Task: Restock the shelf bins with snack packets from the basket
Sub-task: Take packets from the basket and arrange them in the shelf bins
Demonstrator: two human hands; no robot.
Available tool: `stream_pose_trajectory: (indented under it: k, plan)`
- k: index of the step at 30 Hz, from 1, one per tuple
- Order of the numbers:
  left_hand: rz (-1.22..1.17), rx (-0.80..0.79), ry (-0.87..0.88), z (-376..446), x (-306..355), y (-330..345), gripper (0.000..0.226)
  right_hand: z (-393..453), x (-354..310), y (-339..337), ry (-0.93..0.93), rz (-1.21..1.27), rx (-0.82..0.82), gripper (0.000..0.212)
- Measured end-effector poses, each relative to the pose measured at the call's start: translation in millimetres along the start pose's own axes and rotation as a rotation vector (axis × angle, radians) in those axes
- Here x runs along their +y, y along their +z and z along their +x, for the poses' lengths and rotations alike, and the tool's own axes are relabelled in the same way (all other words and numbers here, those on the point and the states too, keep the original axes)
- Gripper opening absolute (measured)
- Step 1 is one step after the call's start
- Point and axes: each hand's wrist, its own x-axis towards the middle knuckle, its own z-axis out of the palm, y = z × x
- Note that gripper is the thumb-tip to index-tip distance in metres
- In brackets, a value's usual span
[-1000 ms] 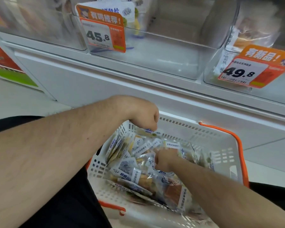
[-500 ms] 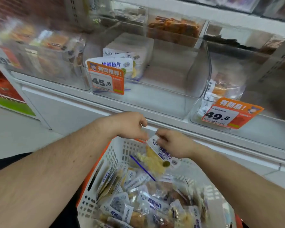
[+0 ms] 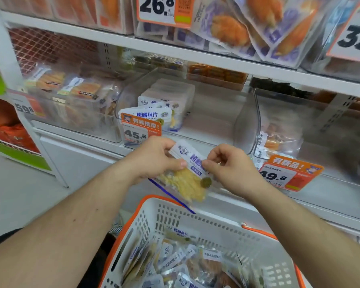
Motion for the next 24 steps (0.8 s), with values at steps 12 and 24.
stream_pose_trajectory:
  k: [12,24]
  plan:
    - [-0.305,0.300,0.136,-6.2,16.4,-15.1,0.017,2.5,-21.3,3.3,0.238,0.655,0.000,0.013]
    - [-0.550,0.683,0.145,-5.8,27.4,-57.8,0.010,55.3,-62.7,-28.4,-0.085,0.432,0.327,0.023]
